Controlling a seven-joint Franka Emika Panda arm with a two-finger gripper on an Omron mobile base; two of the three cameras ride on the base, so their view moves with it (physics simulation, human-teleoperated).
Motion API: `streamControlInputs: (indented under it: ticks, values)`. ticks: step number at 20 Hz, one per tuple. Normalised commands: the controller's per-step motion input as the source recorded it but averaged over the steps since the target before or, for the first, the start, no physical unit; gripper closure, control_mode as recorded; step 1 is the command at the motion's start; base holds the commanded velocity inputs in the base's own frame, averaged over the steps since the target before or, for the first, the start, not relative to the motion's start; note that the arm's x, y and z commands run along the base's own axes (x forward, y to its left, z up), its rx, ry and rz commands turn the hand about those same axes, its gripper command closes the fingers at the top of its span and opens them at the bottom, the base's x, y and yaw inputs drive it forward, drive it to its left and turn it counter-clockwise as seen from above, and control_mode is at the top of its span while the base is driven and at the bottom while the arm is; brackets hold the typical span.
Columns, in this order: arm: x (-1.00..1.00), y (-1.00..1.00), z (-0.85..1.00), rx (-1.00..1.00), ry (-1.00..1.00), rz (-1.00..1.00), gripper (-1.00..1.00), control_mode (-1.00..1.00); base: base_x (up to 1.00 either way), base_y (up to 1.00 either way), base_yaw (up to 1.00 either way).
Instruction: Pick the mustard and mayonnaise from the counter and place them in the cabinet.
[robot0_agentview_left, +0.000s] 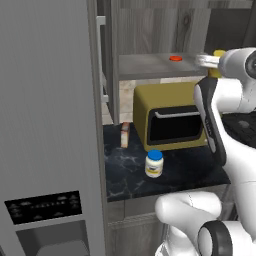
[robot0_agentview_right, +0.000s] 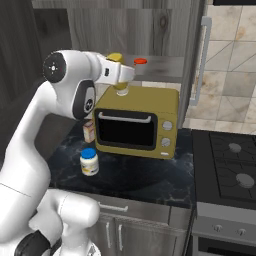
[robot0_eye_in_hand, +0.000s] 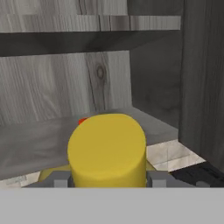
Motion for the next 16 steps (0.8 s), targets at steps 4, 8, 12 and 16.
streamControlInputs:
  ticks: [4,8,12,16]
  values:
    - [0.2,-0.08,0.27,0.0,0.0,-0.02,1.0,-1.0,0.0,0.0,0.0]
    - [0.23,-0.08,0.17,0.0,-0.01,-0.02,1.0,-1.0,0.0,0.0,0.0]
    - [0.24,-0.06,0.03,0.0,-0.02,-0.01,1.0,-1.0,0.0,0.0,0.0]
    - [0.28,-0.04,0.0,0.0,0.0,0.0,1.0,-1.0,0.0,0.0,0.0]
